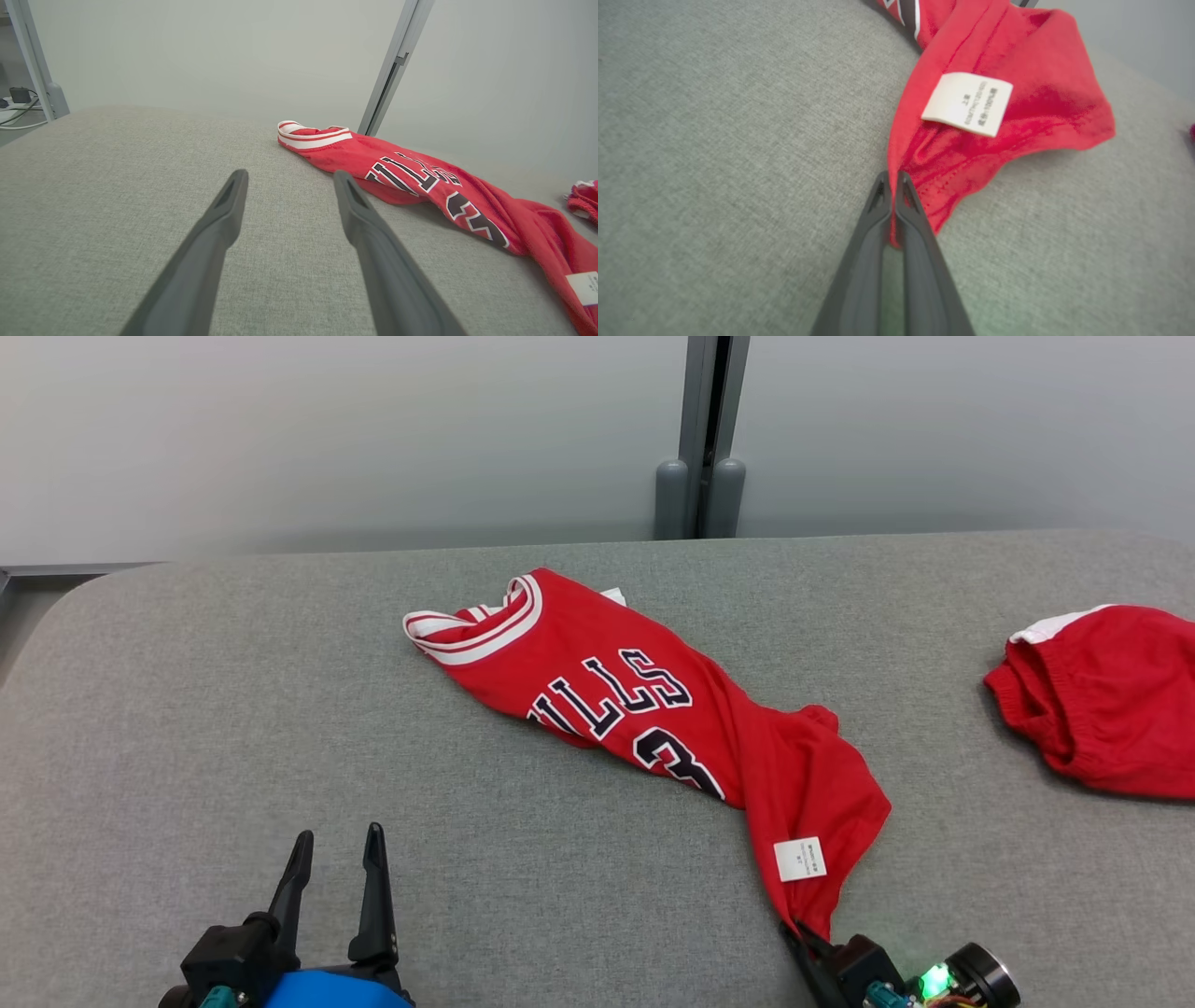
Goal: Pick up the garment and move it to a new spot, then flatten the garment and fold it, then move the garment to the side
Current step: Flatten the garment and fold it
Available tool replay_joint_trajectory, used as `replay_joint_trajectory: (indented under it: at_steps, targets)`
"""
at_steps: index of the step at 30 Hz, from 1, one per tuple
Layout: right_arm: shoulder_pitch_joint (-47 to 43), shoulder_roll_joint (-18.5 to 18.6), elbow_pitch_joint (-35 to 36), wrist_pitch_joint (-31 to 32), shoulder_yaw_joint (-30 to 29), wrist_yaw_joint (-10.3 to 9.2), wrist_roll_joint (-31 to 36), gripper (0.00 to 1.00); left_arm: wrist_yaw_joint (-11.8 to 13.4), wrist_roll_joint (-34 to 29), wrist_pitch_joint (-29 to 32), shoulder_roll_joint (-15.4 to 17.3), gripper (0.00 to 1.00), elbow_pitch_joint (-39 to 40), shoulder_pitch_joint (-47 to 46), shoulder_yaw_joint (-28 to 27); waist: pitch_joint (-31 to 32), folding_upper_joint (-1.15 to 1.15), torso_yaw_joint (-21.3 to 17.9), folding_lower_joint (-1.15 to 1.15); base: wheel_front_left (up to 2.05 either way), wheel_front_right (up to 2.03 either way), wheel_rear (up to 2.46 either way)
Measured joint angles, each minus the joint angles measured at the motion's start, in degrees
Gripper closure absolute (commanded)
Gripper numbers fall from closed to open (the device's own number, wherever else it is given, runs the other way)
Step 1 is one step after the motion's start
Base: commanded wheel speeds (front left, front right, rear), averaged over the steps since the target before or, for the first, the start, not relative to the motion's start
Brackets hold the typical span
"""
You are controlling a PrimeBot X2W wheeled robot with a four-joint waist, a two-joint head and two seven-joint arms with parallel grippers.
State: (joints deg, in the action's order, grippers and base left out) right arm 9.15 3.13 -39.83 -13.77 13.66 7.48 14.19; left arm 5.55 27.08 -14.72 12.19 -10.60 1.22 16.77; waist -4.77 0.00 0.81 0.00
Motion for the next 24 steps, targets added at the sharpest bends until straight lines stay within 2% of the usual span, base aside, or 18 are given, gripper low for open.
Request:
replay_joint_trajectory:
  at_steps: [3,4,5,6,10,14,20,24]
  targets:
    - [-2.30,-0.11,1.85,0.07,-0.03,0.00,-1.08,0.99,0.21,0.11,-0.01,0.11,0.00,0.03,0.58,-0.16,0.17,0.00,-0.59,0.00,0.00,0.00,0.00]
    - [-2.86,-0.12,2.60,0.05,-0.11,0.00,-1.34,0.71,0.22,0.14,-0.01,0.13,0.00,0.01,0.77,-0.15,0.23,0.00,-0.79,0.00,0.00,0.00,0.00]
    - [-3.38,-0.13,3.49,0.05,-0.08,0.00,-1.52,0.18,0.23,0.14,-0.01,0.12,0.00,0.02,0.80,-0.13,0.31,0.00,-0.98,0.00,0.00,0.00,0.00]
    - [-3.69,-0.12,4.39,0.05,-0.02,0.00,-1.67,0.00,0.31,0.14,-0.01,0.12,0.00,0.11,0.80,-0.07,0.39,0.00,-1.18,0.00,0.00,0.00,0.00]
    - [-4.33,-0.13,9.34,-0.03,0.77,0.01,-2.47,0.00,0.31,0.14,0.00,0.10,0.00,0.18,0.79,0.26,0.63,0.00,-1.71,0.00,0.00,0.00,0.00]
    - [-3.49,-0.16,15.61,0.36,1.04,0.01,-6.10,0.00,0.29,0.16,0.02,0.09,0.00,0.15,0.73,0.60,0.68,0.00,-1.45,0.00,0.00,0.00,0.00]
    - [4.38,1.20,22.32,6.43,0.68,0.01,-11.36,0.00,0.27,0.12,0.07,-0.04,0.00,0.78,-0.46,1.01,-0.16,0.00,1.02,0.00,0.00,0.00,0.00]
    - [12.65,2.58,20.62,12.68,-0.52,0.01,-16.23,0.00,0.11,-0.35,0.04,-0.42,0.00,1.43,-1.72,1.57,-1.59,0.00,3.70,0.00,0.00,0.00,0.00]
